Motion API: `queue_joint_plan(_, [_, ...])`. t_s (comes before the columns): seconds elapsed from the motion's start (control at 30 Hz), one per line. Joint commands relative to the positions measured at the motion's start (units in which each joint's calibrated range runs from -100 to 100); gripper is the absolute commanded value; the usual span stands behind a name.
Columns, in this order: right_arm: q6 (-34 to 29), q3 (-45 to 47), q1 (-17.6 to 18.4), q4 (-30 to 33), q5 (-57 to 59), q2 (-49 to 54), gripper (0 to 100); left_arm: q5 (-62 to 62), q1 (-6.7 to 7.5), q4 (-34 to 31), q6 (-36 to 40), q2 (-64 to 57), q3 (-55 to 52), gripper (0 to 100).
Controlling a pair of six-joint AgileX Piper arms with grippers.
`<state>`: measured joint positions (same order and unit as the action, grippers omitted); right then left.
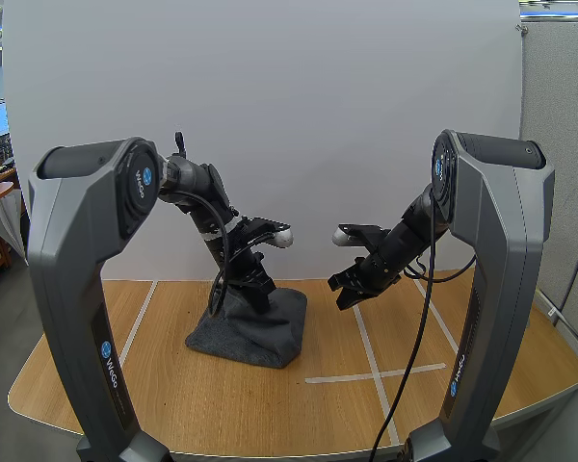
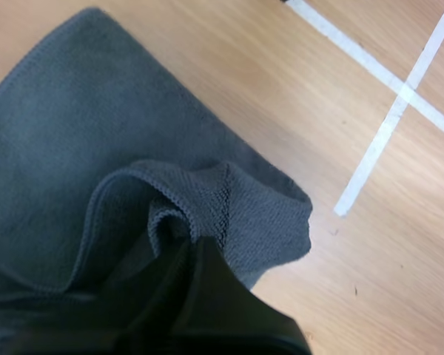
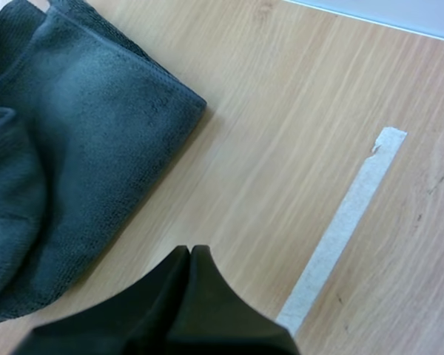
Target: Fold the towel
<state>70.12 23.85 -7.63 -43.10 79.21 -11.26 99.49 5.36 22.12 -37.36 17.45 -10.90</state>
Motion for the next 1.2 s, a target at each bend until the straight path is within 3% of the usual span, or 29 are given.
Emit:
queue_joint_plan(0.0, [0.3, 0.3, -0.2, -0.2, 2.8, 1.1, 0, 0.5, -2.86, -0.4, -0.4, -5.2, -5.6, 0])
queue_joint_plan(0.33, [0.3, 0.3, -0.1, -1.0, 3.6, 1.1, 0, 0.5, -7.81, -0.7, -3.3, -9.7, -13.1, 0])
queue_joint_plan(0.63, [0.5, 0.3, -0.1, -1.7, 6.3, 1.1, 0, 0.5, -9.34, 0.2, -3.6, -10.1, -17.7, 2])
queue_joint_plan(0.83, [1.1, 0.3, -0.1, -2.5, 7.3, 1.1, 0, 0.5, -10.33, 4.8, -5.4, -12.4, -17.4, 43])
queue_joint_plan(0.87, [1.5, 0.3, -0.1, -2.5, 7.3, 1.1, 0, 0.5, -10.38, 5.0, -6.0, -13.5, -17.4, 59])
queue_joint_plan(0.9, [1.5, 0.3, -0.1, -2.5, 7.5, 1.1, 0, 0.5, -10.38, 5.0, -6.0, -14.8, -17.4, 81])
queue_joint_plan(0.93, [1.5, 0.3, -0.1, -2.5, 7.6, 1.1, 0, 0.5, -10.38, 4.9, -6.0, -15.5, -17.4, 93])
queue_joint_plan(1.0, [1.6, 0.3, -0.1, -2.5, 7.6, 1.1, 0, 0.5, -10.38, 4.6, -5.2, -16.2, -17.4, 100])
queue_joint_plan(1.17, [1.7, 0.3, -0.1, -2.5, 9.6, 1.1, 0, 0.5, -10.38, 4.6, -2.4, -19.1, -17.4, 100])
